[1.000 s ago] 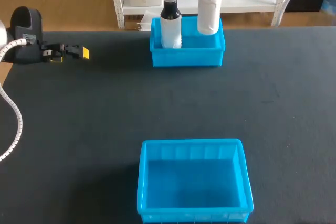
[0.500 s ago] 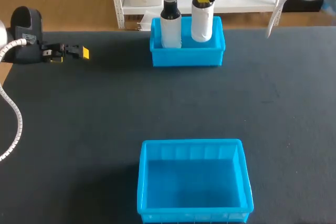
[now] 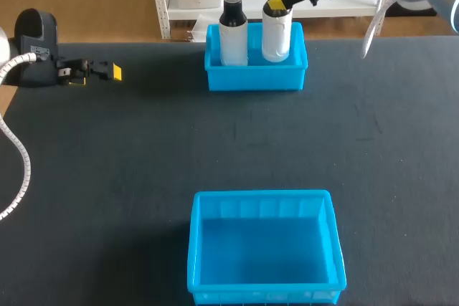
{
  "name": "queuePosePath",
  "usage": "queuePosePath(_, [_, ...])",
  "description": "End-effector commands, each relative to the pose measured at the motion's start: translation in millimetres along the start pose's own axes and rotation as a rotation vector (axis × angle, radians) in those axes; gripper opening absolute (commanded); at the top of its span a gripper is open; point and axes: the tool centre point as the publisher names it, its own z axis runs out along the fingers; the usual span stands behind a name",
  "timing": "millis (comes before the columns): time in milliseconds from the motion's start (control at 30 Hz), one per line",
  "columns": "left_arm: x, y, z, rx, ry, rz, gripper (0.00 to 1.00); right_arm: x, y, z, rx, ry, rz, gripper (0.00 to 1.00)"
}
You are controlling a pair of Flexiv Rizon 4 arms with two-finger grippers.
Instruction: Pick up the bottle, and place it in the far bin if it is heavy, or in the near bin if it is light.
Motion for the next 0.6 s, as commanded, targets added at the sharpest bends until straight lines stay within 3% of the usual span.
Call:
queuePosePath(33, [0.0,0.0,0.0,0.0,0.0,0.0,1.0,2.0,-10.1,6.1,-0.244,-0.005,0.004,0.0])
queuePosePath(600, [0.0,0.0,0.0,0.0,0.0,0.0,1.0,17.6,-12.0,13.7,-0.257,-0.026,0.048,0.0])
